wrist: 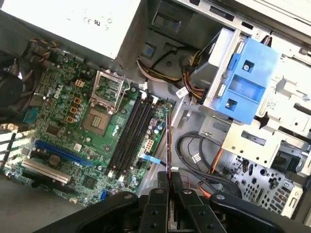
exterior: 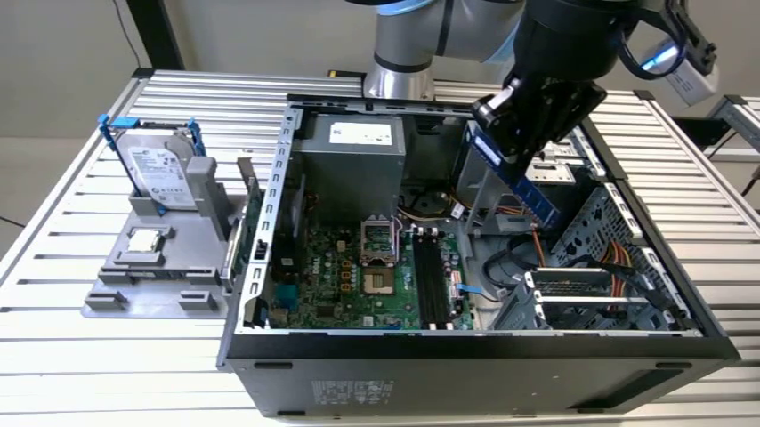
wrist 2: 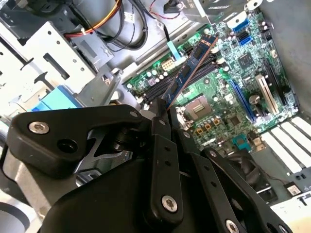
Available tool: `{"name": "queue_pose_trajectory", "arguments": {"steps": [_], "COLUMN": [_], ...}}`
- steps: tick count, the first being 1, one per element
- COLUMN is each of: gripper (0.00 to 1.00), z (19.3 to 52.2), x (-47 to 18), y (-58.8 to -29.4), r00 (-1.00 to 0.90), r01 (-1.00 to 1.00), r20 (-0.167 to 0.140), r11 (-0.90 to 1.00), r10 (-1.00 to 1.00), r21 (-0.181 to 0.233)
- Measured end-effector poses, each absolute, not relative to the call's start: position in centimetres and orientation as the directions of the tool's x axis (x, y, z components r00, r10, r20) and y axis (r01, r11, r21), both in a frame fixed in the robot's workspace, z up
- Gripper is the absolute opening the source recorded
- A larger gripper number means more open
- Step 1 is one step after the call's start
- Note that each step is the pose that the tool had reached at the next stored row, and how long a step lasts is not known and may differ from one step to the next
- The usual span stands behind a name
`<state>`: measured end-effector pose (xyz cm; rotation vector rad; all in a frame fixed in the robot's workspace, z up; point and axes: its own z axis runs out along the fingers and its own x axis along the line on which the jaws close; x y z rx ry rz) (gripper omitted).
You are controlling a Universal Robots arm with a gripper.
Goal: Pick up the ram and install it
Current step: 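Insert the ram into the slot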
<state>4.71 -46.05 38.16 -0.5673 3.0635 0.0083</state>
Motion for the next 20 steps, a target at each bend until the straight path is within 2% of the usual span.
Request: {"name": "queue_pose_trajectory", "arguments": {"steps": [20], "gripper": [0.00], "z": [38.16], "x": [4.71], "y": [-46.04], "r00": [-0.982], "r01": [-0.186], "r20": [-0.027], "r11": [0.982], "r10": [-0.186], "r21": [0.000]}}
